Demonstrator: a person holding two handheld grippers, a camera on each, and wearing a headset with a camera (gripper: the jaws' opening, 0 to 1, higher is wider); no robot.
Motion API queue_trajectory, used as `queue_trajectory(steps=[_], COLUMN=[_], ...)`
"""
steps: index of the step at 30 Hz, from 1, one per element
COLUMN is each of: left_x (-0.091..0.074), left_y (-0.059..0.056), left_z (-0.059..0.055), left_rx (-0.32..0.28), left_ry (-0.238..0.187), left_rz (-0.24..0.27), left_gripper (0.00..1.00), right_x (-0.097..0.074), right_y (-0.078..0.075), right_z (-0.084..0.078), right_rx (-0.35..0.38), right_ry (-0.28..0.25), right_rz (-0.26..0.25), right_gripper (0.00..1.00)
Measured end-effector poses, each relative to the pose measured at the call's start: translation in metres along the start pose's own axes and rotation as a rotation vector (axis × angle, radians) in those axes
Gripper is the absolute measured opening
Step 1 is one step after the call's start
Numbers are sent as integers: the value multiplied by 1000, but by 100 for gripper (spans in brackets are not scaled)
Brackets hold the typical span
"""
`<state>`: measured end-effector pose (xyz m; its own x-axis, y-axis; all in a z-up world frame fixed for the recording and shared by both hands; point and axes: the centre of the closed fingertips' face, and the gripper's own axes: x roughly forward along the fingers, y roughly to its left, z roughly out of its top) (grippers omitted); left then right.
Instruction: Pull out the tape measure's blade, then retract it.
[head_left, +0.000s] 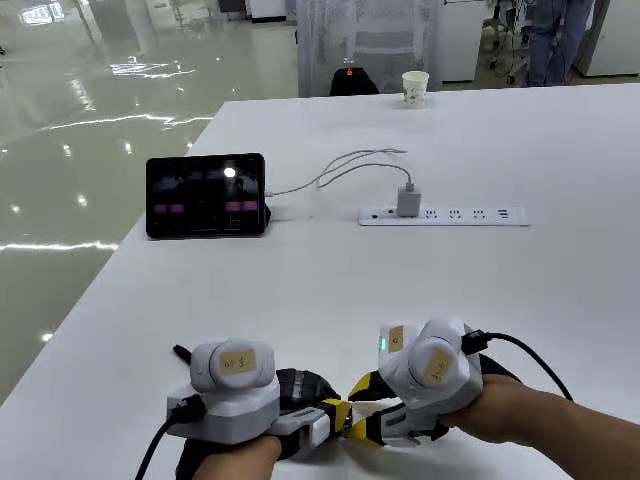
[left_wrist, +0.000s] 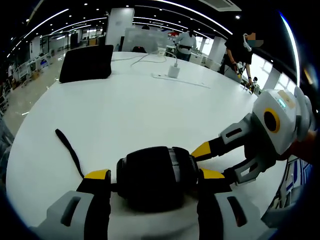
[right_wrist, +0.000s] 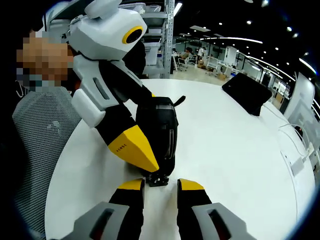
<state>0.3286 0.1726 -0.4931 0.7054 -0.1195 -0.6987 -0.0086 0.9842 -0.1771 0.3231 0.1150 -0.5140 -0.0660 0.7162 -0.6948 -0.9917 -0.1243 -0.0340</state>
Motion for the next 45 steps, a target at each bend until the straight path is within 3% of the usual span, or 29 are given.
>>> queue_trajectory(steps=[12, 45], left_x=[-7, -26], left_y=[2, -19], left_z=[-5, -15], left_rx=[24, 191], left_ry=[6, -20], left_rz=[-23, -161], left_gripper=[71, 87], right_x=[-14, -77], right_y=[0, 2], right_z=[-4, -35], right_rx=[30, 194], right_ry=[-7, -53], right_rz=[-38, -214], right_gripper=[30, 45])
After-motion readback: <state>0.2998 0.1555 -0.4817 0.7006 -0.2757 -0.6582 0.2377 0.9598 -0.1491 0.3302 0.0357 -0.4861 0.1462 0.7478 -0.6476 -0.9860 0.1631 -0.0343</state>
